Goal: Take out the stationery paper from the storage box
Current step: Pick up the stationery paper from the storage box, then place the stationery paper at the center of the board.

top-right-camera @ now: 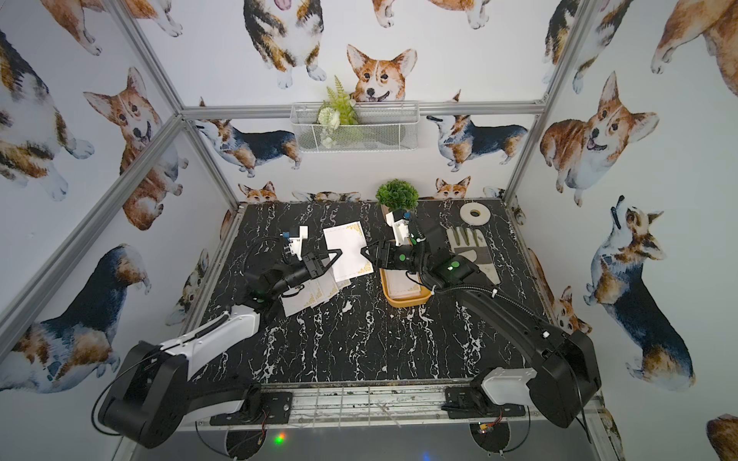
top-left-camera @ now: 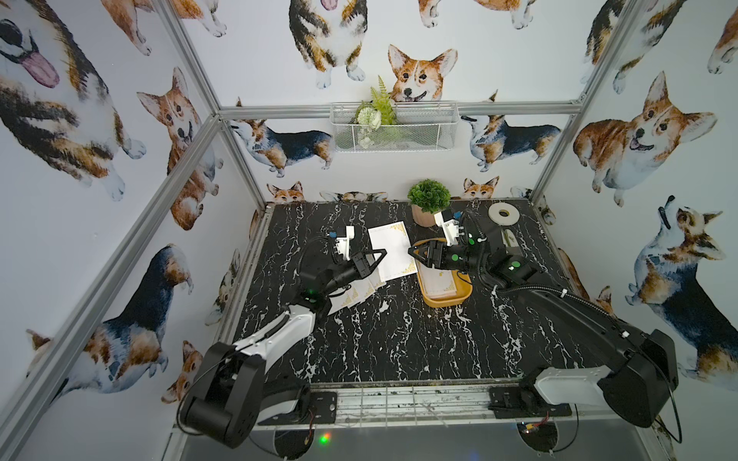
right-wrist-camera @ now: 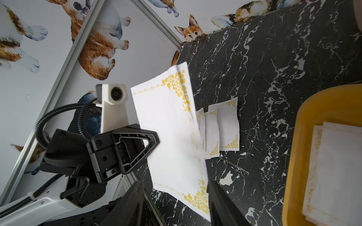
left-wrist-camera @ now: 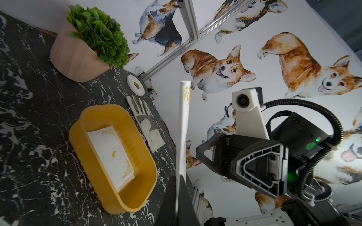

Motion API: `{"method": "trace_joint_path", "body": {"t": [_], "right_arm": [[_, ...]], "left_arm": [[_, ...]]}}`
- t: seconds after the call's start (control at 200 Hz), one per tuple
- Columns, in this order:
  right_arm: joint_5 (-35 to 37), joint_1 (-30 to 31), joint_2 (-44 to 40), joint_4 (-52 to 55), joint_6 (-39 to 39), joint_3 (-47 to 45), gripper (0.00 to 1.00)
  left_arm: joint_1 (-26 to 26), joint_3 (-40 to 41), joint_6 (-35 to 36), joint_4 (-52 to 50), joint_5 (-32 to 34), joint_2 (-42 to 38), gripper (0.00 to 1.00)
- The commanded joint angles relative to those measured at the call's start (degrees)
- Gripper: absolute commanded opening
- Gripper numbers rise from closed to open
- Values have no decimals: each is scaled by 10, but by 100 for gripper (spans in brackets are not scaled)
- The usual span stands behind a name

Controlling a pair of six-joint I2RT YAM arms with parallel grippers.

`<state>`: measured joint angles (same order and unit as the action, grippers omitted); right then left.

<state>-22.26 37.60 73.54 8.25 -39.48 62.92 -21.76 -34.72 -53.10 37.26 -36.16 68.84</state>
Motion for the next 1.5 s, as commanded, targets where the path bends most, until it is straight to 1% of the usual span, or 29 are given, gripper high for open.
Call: {"method": "trace_joint_path", "body": {"t": [0.0, 0.075, 0.16, 0.305, 0.415, 0.485, 0.671, 0.846, 0.941, 1.041, 1.051, 1.071, 1.236, 1.371, 1.421, 1.492], "right_arm": [[32, 1, -8, 28, 18, 6, 59], [38, 1, -9, 35, 22, 6, 60], [43, 1, -5, 47, 22, 9, 60], [61, 1, 0, 79, 34, 19, 61], [91, 1, 2, 109, 47, 23, 62], [110, 1, 6, 131, 59, 28, 62], [176, 0, 39, 192, 76, 41, 62], [201, -3, 75, 204, 83, 35, 62], [214, -7, 96, 209, 86, 32, 62], [243, -7, 117, 215, 96, 30, 62], [245, -7, 119, 215, 97, 29, 65], [251, -7, 123, 215, 99, 28, 66], [292, -8, 150, 230, 112, 34, 67], [319, -11, 177, 245, 121, 44, 67], [325, -13, 191, 253, 121, 52, 67], [334, -17, 212, 258, 126, 60, 67]], "left_arm": [[6, -36, 166, -316, 85, -55, 0], [34, -55, 191, -406, 106, -76, 0], [92, -57, 185, -454, 96, -84, 0], [199, -32, 167, -493, 70, -91, 0], [256, -18, 170, -518, 62, -92, 0], [281, -12, 174, -531, 65, -90, 0], [287, -17, 180, -581, 126, -73, 0], [287, -23, 185, -629, 205, -62, 0], [286, -18, 184, -631, 227, -64, 0], [286, -6, 180, -616, 235, -62, 0], [287, -5, 179, -615, 235, -60, 0], [287, -4, 179, -613, 235, -57, 0], [286, 10, 174, -581, 219, -41, 0], [286, 8, 177, -589, 233, -31, 0], [286, 7, 178, -589, 234, -25, 2], [286, 7, 177, -589, 238, -19, 9]]}}
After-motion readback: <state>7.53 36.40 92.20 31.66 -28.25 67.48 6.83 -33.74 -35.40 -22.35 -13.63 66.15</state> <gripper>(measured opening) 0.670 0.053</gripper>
